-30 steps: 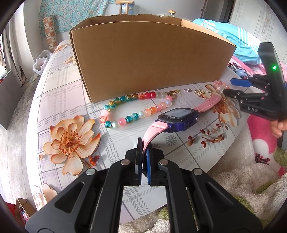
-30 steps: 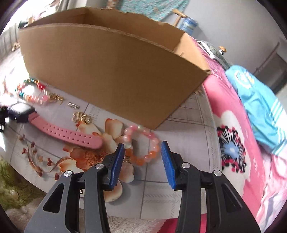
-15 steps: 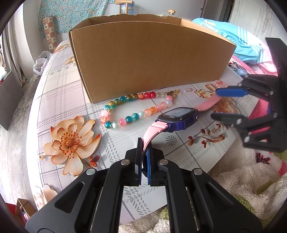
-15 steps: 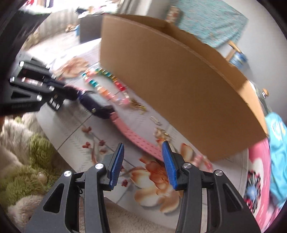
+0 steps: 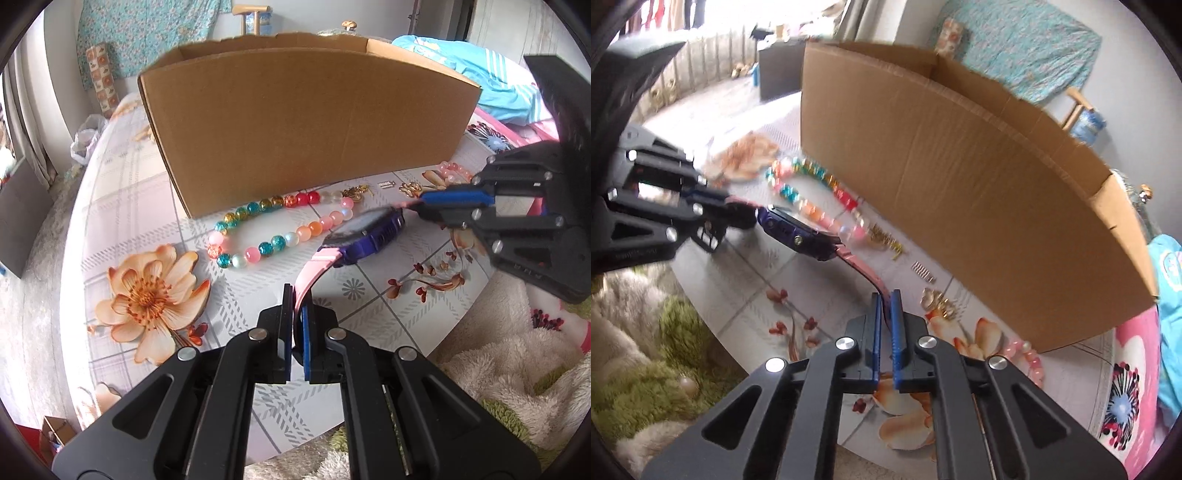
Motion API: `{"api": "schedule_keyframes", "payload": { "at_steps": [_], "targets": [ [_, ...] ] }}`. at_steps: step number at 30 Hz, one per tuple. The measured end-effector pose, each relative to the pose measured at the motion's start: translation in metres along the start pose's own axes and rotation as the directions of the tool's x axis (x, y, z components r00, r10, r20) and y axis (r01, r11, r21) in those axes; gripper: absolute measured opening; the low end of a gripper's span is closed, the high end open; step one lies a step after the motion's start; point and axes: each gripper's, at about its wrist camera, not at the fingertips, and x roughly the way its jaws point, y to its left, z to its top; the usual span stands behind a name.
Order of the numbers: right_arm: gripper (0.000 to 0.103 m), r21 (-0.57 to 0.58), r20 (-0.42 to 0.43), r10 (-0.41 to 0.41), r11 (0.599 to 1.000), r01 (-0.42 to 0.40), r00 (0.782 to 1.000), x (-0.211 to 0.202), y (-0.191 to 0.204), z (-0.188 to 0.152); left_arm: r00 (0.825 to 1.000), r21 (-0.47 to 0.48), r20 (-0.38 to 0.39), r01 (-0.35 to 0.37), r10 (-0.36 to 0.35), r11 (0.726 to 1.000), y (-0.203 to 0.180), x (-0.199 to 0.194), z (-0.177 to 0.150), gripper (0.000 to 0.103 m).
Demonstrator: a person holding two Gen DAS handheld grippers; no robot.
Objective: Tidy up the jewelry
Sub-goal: 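Lift the watch with the left gripper and lower it into the cardboard box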
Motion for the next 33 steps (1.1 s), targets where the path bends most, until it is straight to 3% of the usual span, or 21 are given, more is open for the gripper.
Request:
{"api": "schedule_keyframes", "payload": {
  "at_steps": [6, 12, 14, 17, 20, 24, 27, 29, 33],
  "targets": [
    [0.003, 0.037, 0.123, -0.077, 0.997, 0.073, 0.989, -0.041, -0.003, 0.005, 0.996, 0.035, 0.09, -0.019, 0.015, 0.999, -0.009, -0.036, 0.012, 0.003],
    [0.003, 0.104, 0.283, -0.141, 0.988, 0.115, 0.949, -0.101, -0.022, 0.036, 0.972, 0.082, 0.234, -0.022, 0.002, 0.996, -0.008, -0.09, 0.055, 0.003],
    [0.003, 0.13, 0.32, -0.136, 0.987, 0.099, 0.938, -0.113, -0.04, 0.055, 0.964, 0.106, 0.264, -0.027, -0.002, 0.994, -0.008, -0.099, 0.076, 0.003],
    [0.003, 0.172, 0.32, -0.097, 0.984, 0.043, 0.942, -0.111, -0.076, 0.086, 0.97, 0.115, 0.243, 0.005, -0.033, 0.993, 0.0, -0.093, 0.117, 0.003],
    [0.003, 0.215, 0.247, -0.016, 0.976, -0.038, 0.969, -0.084, -0.118, 0.112, 0.984, 0.119, 0.172, 0.025, -0.045, 0.993, 0.007, -0.068, 0.153, 0.003],
    [0.003, 0.279, 0.072, 0.138, 0.948, -0.153, 0.988, -0.019, -0.158, 0.134, 0.994, 0.054, -0.038, 0.104, -0.102, 0.993, 0.023, -0.005, 0.196, 0.003],
    [0.003, 0.32, -0.087, 0.245, 0.925, -0.206, 0.966, 0.034, -0.176, 0.142, 0.976, 0.004, -0.182, 0.121, -0.119, 0.993, 0.036, 0.041, 0.207, 0.003],
    [0.003, 0.338, -0.178, 0.304, 0.912, -0.232, 0.936, 0.065, -0.182, 0.143, 0.956, -0.025, -0.263, 0.131, -0.133, 0.991, 0.043, 0.067, 0.21, 0.003],
    [0.004, 0.377, -0.292, 0.368, 0.893, -0.247, 0.883, 0.11, -0.188, 0.142, 0.934, -0.069, -0.332, 0.119, -0.136, 0.99, 0.052, 0.091, 0.21, 0.008]
  ]
}}
